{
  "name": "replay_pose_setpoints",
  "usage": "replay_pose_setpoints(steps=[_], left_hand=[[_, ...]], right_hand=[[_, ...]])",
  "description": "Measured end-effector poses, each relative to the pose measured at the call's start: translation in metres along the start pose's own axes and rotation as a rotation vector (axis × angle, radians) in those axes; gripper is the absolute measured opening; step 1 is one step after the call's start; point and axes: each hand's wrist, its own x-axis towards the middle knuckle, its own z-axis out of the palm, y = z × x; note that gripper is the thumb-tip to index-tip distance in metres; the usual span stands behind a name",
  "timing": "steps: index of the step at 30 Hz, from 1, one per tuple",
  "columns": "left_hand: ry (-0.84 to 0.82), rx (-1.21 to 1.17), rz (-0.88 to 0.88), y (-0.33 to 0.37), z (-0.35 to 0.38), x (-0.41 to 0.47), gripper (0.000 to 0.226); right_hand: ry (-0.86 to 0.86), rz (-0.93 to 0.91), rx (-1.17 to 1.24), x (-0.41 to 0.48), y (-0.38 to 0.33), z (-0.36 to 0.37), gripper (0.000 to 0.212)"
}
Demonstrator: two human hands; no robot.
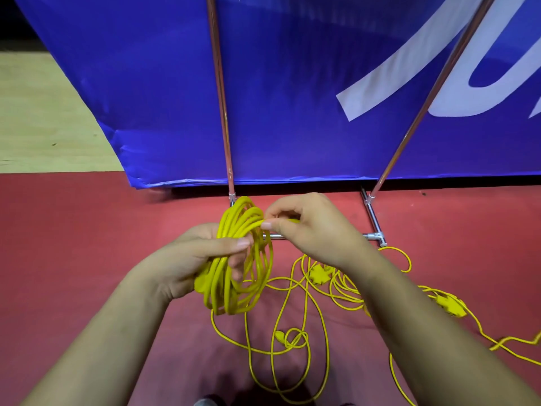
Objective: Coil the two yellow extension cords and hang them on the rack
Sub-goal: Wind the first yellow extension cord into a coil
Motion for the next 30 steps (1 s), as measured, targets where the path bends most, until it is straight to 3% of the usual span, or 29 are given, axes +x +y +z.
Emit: replay_pose_setpoints(steps=[2, 4, 6, 8, 11, 14, 17, 20, 25, 30], left_hand=[[-0.005, -0.017, 0.047, 0.000, 0.000, 0.001, 0.059], [0.010, -0.098, 0.081, 0.002, -0.001, 0.001, 0.061], [0.013, -0.175, 0.104, 0.005, -0.003, 0.000, 0.053], [0.006, -0.172, 0.106, 0.005, -0.005, 0.000, 0.052], [-0.017, -0.060, 0.045, 0.003, -0.007, -0.001, 0.060], [-0.030, 0.073, -0.051, 0.003, -0.006, -0.004, 0.045], [-0.040, 0.022, -0.101, 0.001, -0.002, -0.007, 0.044], [-0.021, -0.013, -0.093, -0.002, -0.001, -0.005, 0.054], [-0.026, 0.049, -0.051, -0.004, -0.002, 0.000, 0.062], [-0.017, -0.099, 0.093, -0.002, -0.005, 0.001, 0.065]], right_hand=[[-0.005, 0.041, 0.187, 0.001, 0.007, 0.003, 0.010], [-0.119, 0.138, 0.323, -0.001, 0.029, 0.000, 0.014], [-0.286, 0.242, 0.351, -0.008, 0.053, -0.004, 0.021], [-0.345, 0.301, 0.391, -0.015, 0.070, -0.007, 0.012], [-0.185, 0.341, 0.499, -0.014, 0.078, -0.010, 0.005], [0.045, 0.287, 0.553, -0.009, 0.075, -0.014, 0.011], [0.095, 0.235, 0.501, -0.004, 0.062, -0.019, 0.012], [0.011, 0.139, 0.326, -0.002, 0.037, -0.016, 0.012], [-0.078, 0.038, 0.331, -0.001, 0.012, 0.004, 0.009], [-0.287, 0.196, 0.265, -0.010, 0.050, -0.007, 0.006]])
